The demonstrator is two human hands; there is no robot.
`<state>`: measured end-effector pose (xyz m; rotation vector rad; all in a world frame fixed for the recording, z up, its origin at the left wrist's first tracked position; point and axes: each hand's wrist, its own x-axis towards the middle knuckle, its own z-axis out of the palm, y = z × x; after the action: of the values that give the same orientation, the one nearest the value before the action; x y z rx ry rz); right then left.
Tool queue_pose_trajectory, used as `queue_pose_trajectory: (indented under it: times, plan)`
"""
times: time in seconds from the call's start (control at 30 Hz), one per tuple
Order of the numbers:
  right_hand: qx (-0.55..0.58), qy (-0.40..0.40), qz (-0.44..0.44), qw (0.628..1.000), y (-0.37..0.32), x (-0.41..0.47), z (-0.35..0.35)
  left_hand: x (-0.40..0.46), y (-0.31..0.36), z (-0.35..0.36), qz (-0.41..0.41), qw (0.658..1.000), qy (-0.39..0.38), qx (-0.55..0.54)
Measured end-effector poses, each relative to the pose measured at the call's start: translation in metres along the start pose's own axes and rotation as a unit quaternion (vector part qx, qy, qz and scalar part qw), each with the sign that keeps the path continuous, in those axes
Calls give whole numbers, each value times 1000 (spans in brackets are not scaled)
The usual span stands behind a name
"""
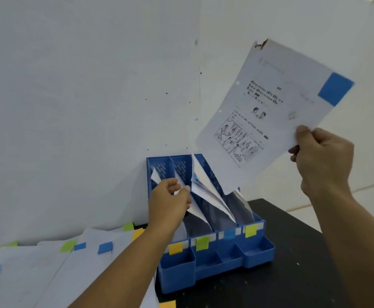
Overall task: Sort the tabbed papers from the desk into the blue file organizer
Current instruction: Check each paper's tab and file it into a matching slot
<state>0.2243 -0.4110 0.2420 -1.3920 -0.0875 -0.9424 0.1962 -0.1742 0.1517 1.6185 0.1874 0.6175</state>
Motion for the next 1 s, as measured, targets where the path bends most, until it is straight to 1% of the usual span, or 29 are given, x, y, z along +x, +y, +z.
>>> queue_pose_trajectory:
  times: [0.1,0.17,0.23,0.3,0.37,0.43,0.57,0.67,0.77,0.83,0.9,1.0]
  plan:
    - [-74,-5,-53,996,6,8,12,7,8,20,-4,999,-32,12]
    - [-112,-23,-101,988,7,9,22,14,11,33,-43,998,-50,24]
    - [-145,-38,-151,977,6,7,33,20,10,42,-94,994,-51,35]
    - [-196,-52,-197,959,8,5,48,27,5,50,-119,990,-44,55]
    - [-250,-72,-232,937,15,3,65,34,0,57,-118,990,-35,73]
    - [-288,-87,-257,918,25,0,79,38,-2,62,-97,991,-26,94]
    - [-307,-97,-303,897,48,-18,91,45,-3,59,-33,991,13,131]
    - [-316,-126,-289,895,75,-33,93,41,-7,53,1,992,51,118]
    - [-306,-183,-225,907,101,-50,93,37,-11,49,0,995,55,78]
    - [-328,-230,-181,898,113,-62,89,36,-15,48,-1,996,49,72]
    - [-385,-269,-148,870,122,-69,84,36,-18,46,-1,996,46,71]
    - [-494,-330,-120,795,130,-71,80,37,-20,44,0,996,44,80]
